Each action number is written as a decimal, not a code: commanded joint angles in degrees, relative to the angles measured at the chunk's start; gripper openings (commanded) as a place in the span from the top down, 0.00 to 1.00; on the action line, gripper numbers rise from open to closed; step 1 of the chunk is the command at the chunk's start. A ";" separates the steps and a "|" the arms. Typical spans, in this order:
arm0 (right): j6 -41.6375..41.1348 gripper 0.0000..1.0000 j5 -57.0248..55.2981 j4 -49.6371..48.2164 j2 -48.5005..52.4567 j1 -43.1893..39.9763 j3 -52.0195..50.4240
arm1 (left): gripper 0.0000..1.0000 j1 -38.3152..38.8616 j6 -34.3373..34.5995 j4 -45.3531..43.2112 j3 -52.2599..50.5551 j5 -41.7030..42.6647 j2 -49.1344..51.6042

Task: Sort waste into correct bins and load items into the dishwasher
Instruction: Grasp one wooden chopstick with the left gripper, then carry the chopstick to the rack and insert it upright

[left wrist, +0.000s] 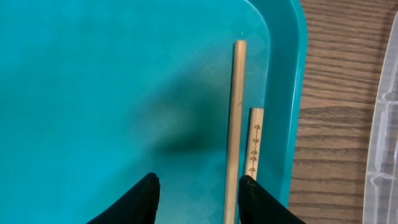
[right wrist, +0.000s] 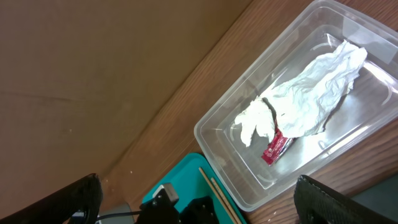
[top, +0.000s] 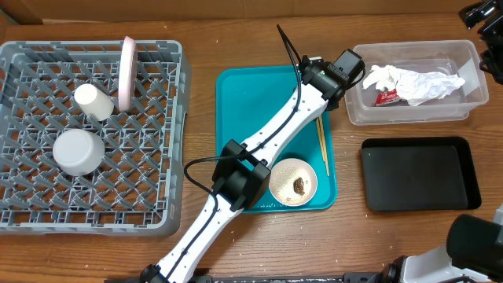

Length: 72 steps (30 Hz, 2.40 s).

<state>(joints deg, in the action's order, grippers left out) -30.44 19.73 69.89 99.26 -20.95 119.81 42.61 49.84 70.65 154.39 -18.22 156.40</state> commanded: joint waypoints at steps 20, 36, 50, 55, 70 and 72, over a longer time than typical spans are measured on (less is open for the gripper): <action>-0.24 0.00 0.50 -0.31 -1.51 -0.13 0.24 | 0.82 -0.22 2.01 -1.66 -4.24 2.80 3.72; -0.24 0.00 0.52 -0.31 -1.51 -0.13 0.24 | 0.96 -7.32 -3.63 3.69 7.04 10.36 -7.17; -0.24 0.00 0.52 -0.31 -1.51 -0.13 0.24 | 0.96 -26.75 -28.09 18.10 8.76 19.02 -24.94; -0.26 0.00 0.52 -0.31 -1.51 -0.13 0.24 | 0.96 -33.18 -46.90 26.16 6.12 20.35 -24.37; -0.24 0.00 0.50 -0.31 -1.51 -0.13 0.24 | 0.96 -36.44 -45.88 23.08 -15.85 5.77 -23.52; -0.26 0.00 0.50 -0.31 -1.51 -0.13 0.24 | 0.96 -36.65 -45.99 22.21 -17.62 5.49 -23.52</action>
<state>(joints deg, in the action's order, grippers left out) -30.44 19.75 69.89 99.26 -20.97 119.81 6.61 2.96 93.62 138.72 -9.34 132.46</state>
